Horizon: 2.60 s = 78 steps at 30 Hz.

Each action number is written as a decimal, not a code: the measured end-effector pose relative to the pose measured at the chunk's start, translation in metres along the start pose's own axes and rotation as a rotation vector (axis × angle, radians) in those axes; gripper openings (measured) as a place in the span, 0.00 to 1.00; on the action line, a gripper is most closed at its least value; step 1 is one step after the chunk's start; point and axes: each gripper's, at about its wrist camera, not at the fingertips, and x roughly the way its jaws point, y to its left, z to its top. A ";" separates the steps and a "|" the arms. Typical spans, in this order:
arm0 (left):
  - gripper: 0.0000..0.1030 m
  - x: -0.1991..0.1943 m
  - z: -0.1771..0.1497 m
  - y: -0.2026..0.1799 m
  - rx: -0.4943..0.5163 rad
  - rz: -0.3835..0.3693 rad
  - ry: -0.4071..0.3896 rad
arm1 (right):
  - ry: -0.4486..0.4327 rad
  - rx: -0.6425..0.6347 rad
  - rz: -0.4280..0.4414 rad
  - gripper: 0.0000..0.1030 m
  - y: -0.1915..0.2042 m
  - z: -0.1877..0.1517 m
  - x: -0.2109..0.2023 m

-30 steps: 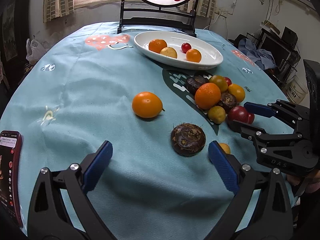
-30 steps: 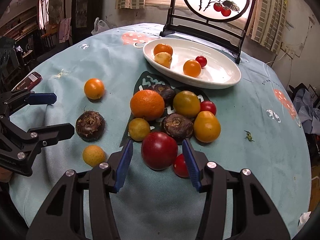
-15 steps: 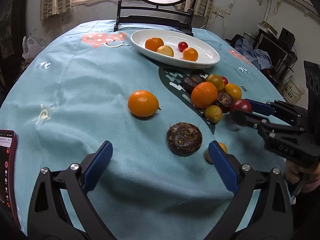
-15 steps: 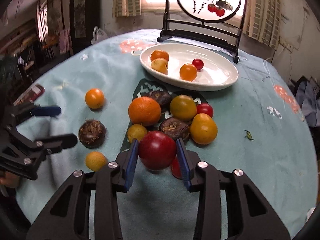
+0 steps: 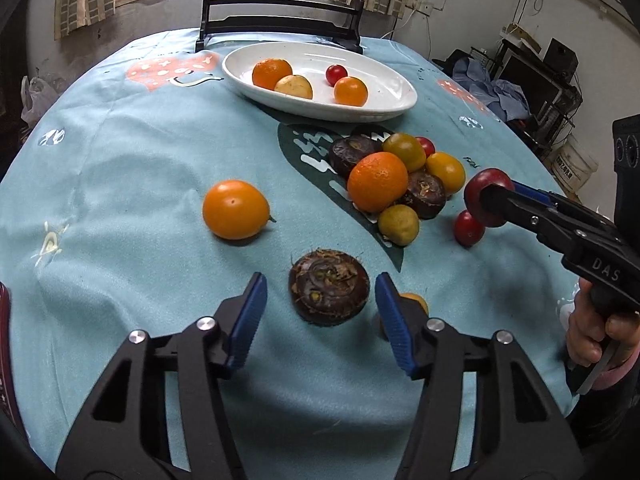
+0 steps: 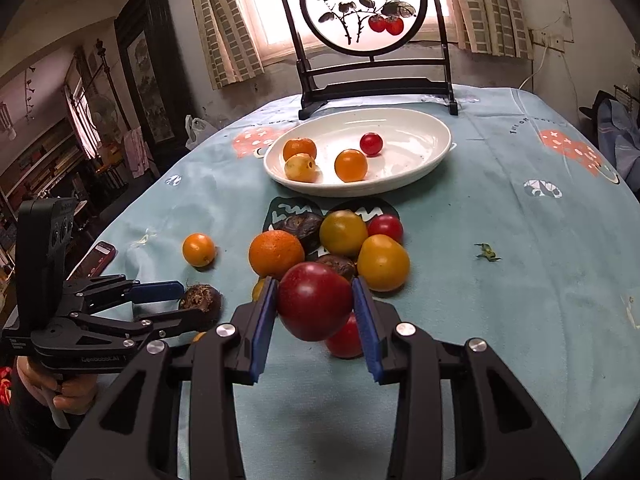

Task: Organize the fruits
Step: 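Grasp the dark red tomato with the right tool while the left tool grasps the dark brown fruit, then carry both fruits onto the white plate and open both tools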

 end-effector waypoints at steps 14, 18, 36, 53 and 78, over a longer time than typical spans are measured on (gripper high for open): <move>0.43 0.010 0.004 -0.012 0.047 0.041 0.034 | 0.009 0.034 0.038 0.38 -0.006 0.000 0.001; 0.43 0.010 0.004 -0.012 0.045 0.041 0.033 | 0.004 0.037 0.040 0.38 -0.007 0.000 0.000; 0.43 -0.002 0.101 -0.002 -0.024 -0.059 -0.111 | -0.099 0.028 0.008 0.38 -0.020 0.073 0.019; 0.44 0.104 0.203 0.002 -0.006 0.084 -0.030 | -0.003 0.107 -0.076 0.38 -0.081 0.129 0.118; 0.92 -0.019 0.020 0.012 -0.080 0.112 -0.107 | 0.041 0.056 -0.003 0.50 -0.028 0.012 0.007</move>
